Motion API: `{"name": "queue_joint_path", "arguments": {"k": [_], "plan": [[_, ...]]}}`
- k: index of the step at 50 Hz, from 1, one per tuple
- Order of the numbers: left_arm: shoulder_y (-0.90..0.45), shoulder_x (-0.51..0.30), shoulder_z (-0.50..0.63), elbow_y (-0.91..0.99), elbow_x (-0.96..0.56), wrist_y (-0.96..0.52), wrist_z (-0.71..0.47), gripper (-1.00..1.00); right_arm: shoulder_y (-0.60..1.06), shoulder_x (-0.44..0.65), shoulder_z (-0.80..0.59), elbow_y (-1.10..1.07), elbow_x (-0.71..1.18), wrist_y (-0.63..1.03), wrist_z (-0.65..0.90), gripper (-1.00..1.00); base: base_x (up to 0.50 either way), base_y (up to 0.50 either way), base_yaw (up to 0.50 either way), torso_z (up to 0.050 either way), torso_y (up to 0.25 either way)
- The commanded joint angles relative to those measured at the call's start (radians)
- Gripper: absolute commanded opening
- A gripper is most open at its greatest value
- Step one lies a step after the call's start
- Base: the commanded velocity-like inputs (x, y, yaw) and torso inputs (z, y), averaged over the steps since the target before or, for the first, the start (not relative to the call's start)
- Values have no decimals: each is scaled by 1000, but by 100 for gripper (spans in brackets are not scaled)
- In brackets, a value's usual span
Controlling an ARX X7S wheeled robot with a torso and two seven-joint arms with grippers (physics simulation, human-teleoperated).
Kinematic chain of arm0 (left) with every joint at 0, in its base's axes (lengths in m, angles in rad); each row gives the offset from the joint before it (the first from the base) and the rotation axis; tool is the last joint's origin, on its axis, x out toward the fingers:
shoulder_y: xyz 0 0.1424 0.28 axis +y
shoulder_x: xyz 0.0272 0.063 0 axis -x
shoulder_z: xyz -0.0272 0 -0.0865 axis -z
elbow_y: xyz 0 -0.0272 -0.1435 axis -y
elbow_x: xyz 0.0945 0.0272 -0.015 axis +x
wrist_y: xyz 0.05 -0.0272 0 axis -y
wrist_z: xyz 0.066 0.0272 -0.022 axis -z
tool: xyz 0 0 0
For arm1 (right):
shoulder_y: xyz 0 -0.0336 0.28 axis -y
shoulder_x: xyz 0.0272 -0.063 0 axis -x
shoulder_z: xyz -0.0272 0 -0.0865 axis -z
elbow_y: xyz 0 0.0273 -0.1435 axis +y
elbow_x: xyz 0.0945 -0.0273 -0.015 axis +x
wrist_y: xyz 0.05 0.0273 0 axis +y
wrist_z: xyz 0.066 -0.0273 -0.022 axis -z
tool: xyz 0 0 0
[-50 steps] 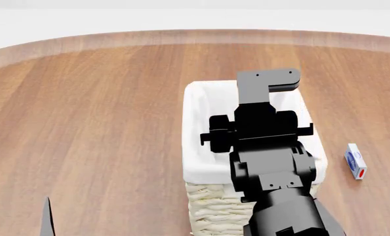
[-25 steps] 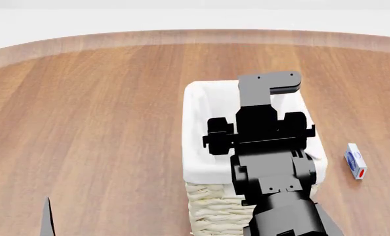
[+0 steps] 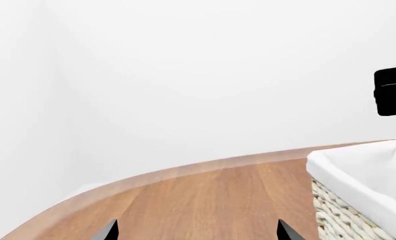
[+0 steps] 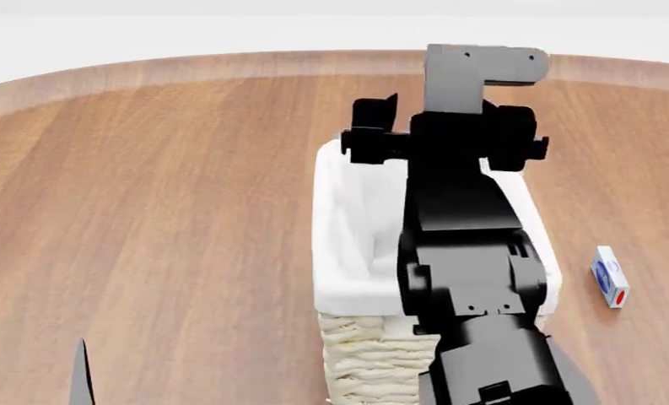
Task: Pick up the alphabet soup and put it in the basket.
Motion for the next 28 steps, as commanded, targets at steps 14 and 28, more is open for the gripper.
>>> {"name": "queue_joint_path", "arguments": {"k": [14,28], "plan": [[-6,-3,6,-3,-2,-4,-6,100,61,1,-42,0,58,-236,-5,100,0,0,0,0,0],[-6,-4,7,-5,-4,-3,-12,100,-194,256,-27,-930,173,94,182,100,0,0,0,0,0]]}}
